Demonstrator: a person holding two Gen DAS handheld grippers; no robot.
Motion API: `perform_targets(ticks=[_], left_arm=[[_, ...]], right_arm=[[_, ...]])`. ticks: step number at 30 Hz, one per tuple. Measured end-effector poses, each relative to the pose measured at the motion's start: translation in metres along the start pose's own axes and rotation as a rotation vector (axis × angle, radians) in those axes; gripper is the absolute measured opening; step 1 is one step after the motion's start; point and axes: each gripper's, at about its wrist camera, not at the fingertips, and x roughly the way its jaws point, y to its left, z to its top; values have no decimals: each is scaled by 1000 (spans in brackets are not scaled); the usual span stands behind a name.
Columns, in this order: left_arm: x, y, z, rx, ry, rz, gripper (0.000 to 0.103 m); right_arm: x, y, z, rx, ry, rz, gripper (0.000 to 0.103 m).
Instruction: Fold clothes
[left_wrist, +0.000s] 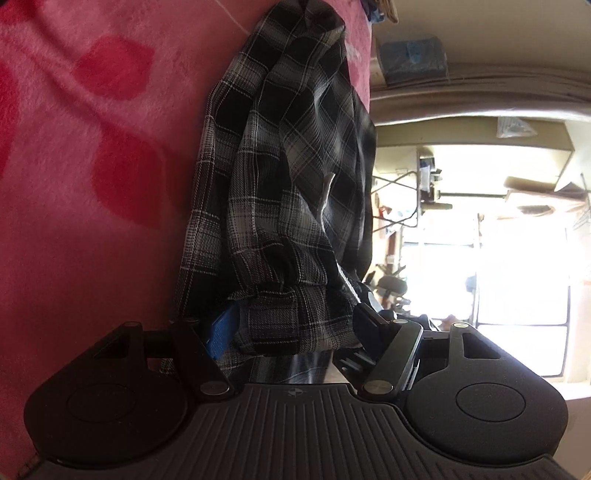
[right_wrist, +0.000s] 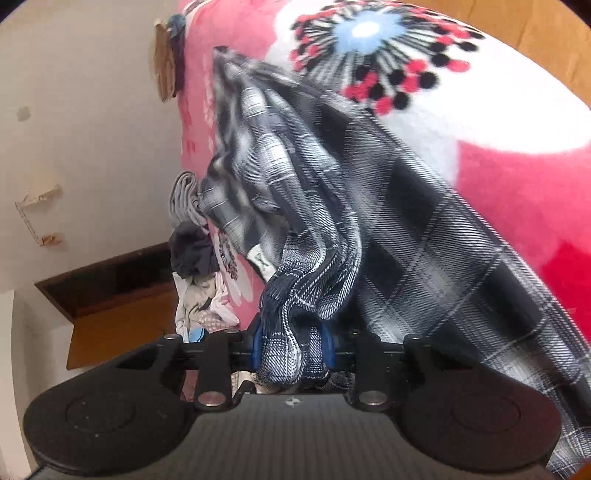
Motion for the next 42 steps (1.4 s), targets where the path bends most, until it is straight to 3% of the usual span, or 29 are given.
perform_targets(ticks=[8,17,20,26,28,31,36,42], left_arm=[[8,-10,-4,39,9,101,68],[20,-13,-7,60,48,102,66],[28,-21,-6,81,59,121,63],[37,-32,-8,135,58,197,44],[37,-37,-11,167,50,219,30],[34,-50,-17,215,50,227,20],[22,-76,-36,349,101,223,19],[19,-117,-81,621,278,310,18]], right_arm=[[3,-14,6,47,-8,9,32],[3,-25,5,57,1,11,32],[0,-27,4,49,8,5,32],[-2,-27,3,0,12,-31,32],[-4,-20,1,-62,9,-60,32],[-6,-3,-6,-182,4,-103,29],[-25,15,-21,-263,5,-116,28],[-61,15,-58,-327,55,-180,28]])
